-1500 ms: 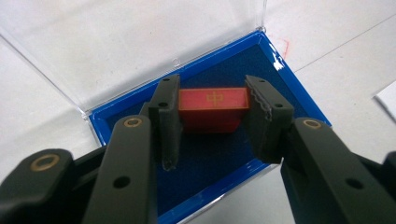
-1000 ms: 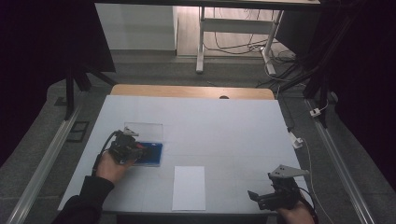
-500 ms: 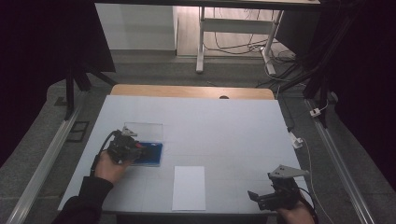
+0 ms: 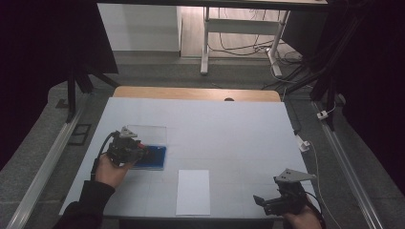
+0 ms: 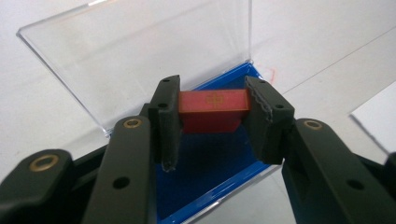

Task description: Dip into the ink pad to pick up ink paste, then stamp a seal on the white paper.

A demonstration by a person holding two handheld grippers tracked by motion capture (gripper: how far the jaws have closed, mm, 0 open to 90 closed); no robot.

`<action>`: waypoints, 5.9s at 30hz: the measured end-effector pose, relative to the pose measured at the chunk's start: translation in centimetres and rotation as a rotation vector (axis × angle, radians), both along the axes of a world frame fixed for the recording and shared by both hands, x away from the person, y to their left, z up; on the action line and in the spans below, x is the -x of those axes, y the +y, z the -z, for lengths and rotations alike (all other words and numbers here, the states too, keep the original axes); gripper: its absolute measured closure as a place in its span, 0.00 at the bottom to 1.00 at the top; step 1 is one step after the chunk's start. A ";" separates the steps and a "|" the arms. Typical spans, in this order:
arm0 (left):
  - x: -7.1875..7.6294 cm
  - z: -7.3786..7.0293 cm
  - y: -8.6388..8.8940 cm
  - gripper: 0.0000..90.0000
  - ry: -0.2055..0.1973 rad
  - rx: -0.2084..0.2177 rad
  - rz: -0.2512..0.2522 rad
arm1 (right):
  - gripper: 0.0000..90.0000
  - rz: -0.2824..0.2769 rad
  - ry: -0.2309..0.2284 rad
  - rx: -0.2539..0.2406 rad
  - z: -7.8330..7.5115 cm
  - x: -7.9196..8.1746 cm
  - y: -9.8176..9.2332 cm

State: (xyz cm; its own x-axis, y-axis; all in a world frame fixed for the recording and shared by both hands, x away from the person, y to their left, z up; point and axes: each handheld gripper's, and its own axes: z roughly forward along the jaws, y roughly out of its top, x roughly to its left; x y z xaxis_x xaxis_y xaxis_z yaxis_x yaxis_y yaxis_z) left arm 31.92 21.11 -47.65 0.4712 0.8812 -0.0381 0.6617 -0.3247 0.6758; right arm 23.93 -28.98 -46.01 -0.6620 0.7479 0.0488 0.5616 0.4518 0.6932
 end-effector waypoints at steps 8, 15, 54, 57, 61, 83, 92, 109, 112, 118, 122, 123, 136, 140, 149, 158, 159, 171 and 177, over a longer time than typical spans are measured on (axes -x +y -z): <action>0.0 -0.3 -0.2 0.65 -0.013 0.003 0.009 | 0.00 -0.001 0.001 0.001 0.0 0.0 0.0; -0.4 0.1 -0.3 0.65 0.005 -0.009 0.018 | 0.00 -0.002 0.001 0.002 0.0 0.0 0.1; -1.3 2.4 -2.4 0.65 0.035 -0.108 0.028 | 0.00 -0.002 0.015 0.011 0.1 -0.1 0.2; -1.4 2.5 -2.1 0.65 0.043 -0.086 0.027 | 0.00 -0.002 0.014 0.012 0.1 -0.1 0.2; -1.8 2.7 -1.0 0.65 0.072 0.003 0.023 | 0.00 -0.004 0.013 0.011 0.1 -0.1 0.1; -1.2 2.2 -1.2 0.65 0.006 -0.056 0.080 | 0.00 -0.010 0.001 0.010 0.1 0.0 0.1; -0.8 1.6 -1.3 0.65 0.008 -0.042 0.084 | 0.00 -0.011 0.001 0.009 0.1 0.0 0.1; 0.6 0.1 -1.8 0.65 -0.015 0.011 0.129 | 0.00 -0.011 0.000 0.007 0.0 0.0 0.1; 0.9 -0.3 -2.0 0.65 -0.023 0.018 0.144 | 0.00 -0.012 0.000 0.007 0.0 0.0 0.1; 1.3 -0.6 -2.6 0.65 -0.031 0.032 0.176 | 0.00 -0.012 0.001 0.007 0.1 0.0 0.1; 1.6 -0.9 -3.0 0.65 -0.036 0.038 0.193 | 0.00 -0.012 0.001 0.007 0.1 0.0 0.1; 1.7 -1.0 -3.0 0.65 -0.037 0.038 0.196 | 0.00 -0.012 0.001 0.006 0.1 0.0 0.1; 2.9 -2.0 -5.1 0.65 -0.051 0.067 0.277 | 0.00 -0.013 0.000 0.006 0.1 0.0 0.1; 3.1 -2.1 -5.8 0.65 -0.049 0.066 0.303 | 0.00 -0.012 0.001 0.005 0.0 0.0 0.1; 3.4 -2.2 -6.9 0.65 -0.034 0.070 0.347 | 0.00 -0.013 0.001 0.005 0.1 0.0 0.1; 3.8 -2.1 -8.4 0.65 -0.031 0.074 0.390 | 0.00 -0.010 0.003 0.003 0.1 -0.1 0.0; 3.8 -2.1 -8.6 0.65 -0.030 0.072 0.395 | 0.00 -0.010 0.004 0.002 0.1 -0.1 0.0; 4.3 -1.8 -10.6 0.65 -0.017 0.064 0.457 | 0.00 -0.009 0.007 -0.001 0.1 -0.1 0.0; 4.5 -1.5 -11.5 0.65 -0.005 0.052 0.480 | 0.00 -0.009 0.008 -0.001 0.1 -0.1 0.0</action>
State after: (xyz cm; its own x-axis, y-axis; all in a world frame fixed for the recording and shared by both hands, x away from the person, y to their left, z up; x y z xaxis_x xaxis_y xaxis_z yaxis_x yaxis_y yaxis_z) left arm 27.47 9.61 -46.19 0.8244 0.5612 -0.0732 0.4424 -0.5584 0.7017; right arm 24.00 -28.95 -46.07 -0.6680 0.7422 0.0546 0.5631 0.4561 0.6891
